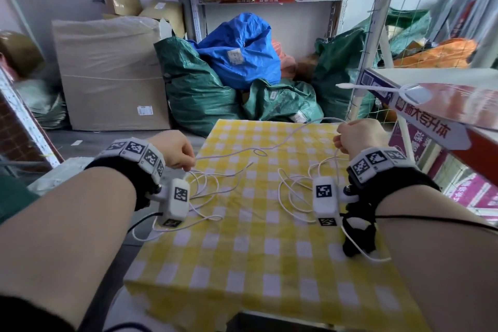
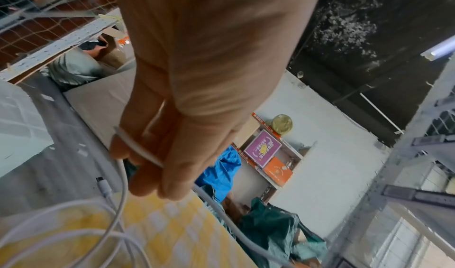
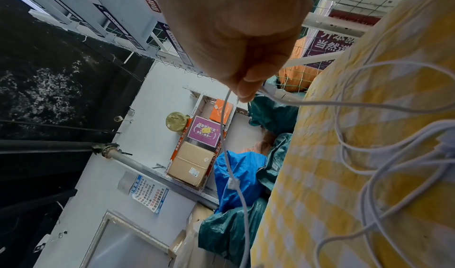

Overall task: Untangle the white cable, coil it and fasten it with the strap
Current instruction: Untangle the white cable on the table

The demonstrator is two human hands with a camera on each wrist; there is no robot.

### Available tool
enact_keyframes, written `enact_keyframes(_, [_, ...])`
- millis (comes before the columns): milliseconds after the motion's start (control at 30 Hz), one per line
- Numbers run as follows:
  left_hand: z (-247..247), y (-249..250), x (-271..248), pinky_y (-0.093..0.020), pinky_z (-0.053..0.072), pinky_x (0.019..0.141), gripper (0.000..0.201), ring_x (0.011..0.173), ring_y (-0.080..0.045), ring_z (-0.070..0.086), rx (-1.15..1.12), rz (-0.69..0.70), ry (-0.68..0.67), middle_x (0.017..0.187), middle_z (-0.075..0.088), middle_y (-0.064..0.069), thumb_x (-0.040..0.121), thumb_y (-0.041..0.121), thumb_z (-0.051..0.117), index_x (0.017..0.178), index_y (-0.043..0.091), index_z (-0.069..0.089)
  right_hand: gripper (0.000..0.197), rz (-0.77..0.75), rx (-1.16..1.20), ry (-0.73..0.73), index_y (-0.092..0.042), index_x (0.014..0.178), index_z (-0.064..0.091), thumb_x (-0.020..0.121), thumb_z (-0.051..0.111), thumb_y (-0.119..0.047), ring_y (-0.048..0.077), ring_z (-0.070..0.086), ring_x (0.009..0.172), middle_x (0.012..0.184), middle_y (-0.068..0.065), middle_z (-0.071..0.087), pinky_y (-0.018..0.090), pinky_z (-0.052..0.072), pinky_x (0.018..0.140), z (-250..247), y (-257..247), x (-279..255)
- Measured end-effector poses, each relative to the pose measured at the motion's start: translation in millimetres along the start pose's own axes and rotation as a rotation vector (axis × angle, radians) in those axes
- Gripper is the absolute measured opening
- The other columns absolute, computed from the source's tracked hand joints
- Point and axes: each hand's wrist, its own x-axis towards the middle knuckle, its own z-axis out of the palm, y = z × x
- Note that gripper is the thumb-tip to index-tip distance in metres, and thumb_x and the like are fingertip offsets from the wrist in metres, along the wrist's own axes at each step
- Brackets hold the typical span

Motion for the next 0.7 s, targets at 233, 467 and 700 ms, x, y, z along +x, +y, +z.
enact_keyframes(233, [7, 16, 2, -0.018, 0.043, 0.053, 0.017, 0.048, -0.003, 0.057, 0.400, -0.149, -0.046, 0.044, 0.054, 0.010, 0.082, 0.024, 0.070, 0.070, 0.012, 0.070, 0.028, -0.029, -0.062, -0.061, 0.000, 0.083, 0.071, 0.091, 0.051, -0.018, 0.015, 0.060, 0.054, 0.062, 0.003, 0.068, 0.036, 0.059, 0.072, 11, -1, -2])
enact_keyframes(467, [7, 1, 12, -0.029, 0.038, 0.053, 0.034, 0.068, -0.028, 0.054, 0.182, -0.476, 0.343, 0.062, 0.051, -0.008, 0.084, 0.023, 0.064, 0.060, 0.005, 0.050, 0.026, 0.003, -0.031, -0.066, 0.000, 0.085, 0.065, 0.096, 0.050, -0.018, 0.016, 0.061, 0.055, 0.059, 0.004, 0.064, 0.033, 0.058, 0.073, 11, 3, 0])
enact_keyframes(700, [-12, -14, 8, -0.038, 0.048, 0.065, 0.027, 0.081, -0.035, 0.064, -0.437, -0.547, 0.858, 0.090, 0.070, -0.020, 0.081, 0.025, 0.066, 0.089, -0.002, 0.066, 0.028, 0.068, -0.017, -0.046, 0.002, 0.079, 0.064, 0.095, 0.048, -0.014, 0.013, 0.055, 0.046, 0.057, 0.006, 0.063, 0.028, 0.052, 0.053, 10, 8, 7])
